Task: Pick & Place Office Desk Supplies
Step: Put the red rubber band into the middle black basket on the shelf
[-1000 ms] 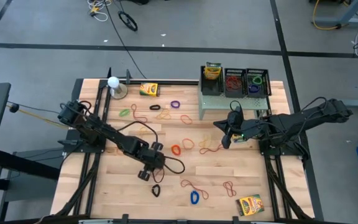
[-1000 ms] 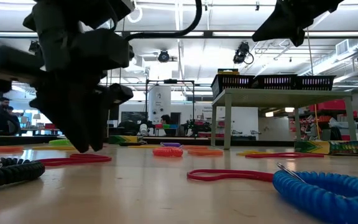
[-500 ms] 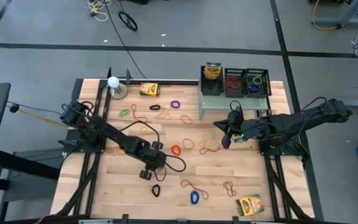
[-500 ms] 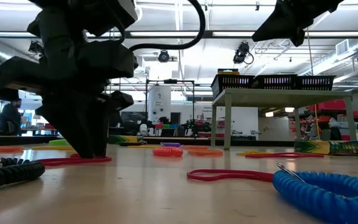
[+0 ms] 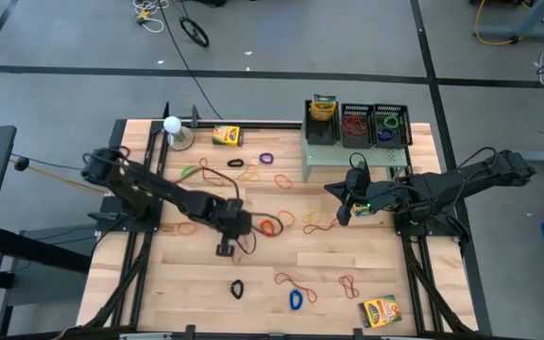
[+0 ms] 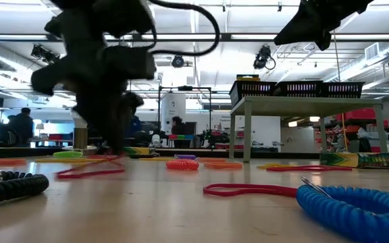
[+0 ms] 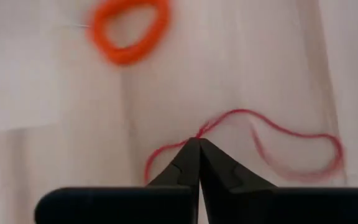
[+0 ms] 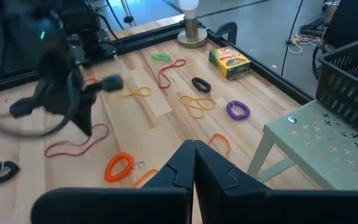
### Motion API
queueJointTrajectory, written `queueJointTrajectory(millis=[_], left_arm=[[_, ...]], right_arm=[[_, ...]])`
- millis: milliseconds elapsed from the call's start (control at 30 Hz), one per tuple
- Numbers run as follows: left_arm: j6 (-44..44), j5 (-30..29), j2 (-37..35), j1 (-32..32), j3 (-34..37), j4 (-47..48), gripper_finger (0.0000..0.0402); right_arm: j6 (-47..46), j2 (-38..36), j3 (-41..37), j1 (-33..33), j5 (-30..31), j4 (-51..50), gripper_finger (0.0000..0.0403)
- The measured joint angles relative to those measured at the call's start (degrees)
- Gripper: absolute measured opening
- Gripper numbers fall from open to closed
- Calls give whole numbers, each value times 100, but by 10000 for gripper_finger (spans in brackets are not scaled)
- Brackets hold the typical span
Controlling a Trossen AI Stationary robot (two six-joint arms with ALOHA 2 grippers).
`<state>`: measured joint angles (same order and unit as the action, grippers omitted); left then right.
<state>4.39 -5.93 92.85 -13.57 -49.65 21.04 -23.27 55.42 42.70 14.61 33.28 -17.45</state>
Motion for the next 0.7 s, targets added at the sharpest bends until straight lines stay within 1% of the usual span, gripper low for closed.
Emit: queueJointTrajectory(millis=[167,367,433,500,600,633,700], left_arm=[[222,-3,-819,302,-4,3,4],[864,-315,-1639,616,-7,-68,3],[1072,-461,-1755,664,-7,-244,3],[1461,-767,-1792,691,4,-487,3],[1781,-1146,-1760,680,11,-1063,3],[1805,-1219,-1722,680,11,-1246,3],[1808,-1174,-1607,697,11,-1563,3]], right_arm=[[0,2,0,0,-1,-5,9],[0,2,0,0,8,64,9],[0,2,0,0,7,88,9],[1,2,0,0,8,101,9],[14,4,0,-9,3,401,9],[4,-2,9,-9,7,505,9],[65,4,7,-9,86,740,9]])
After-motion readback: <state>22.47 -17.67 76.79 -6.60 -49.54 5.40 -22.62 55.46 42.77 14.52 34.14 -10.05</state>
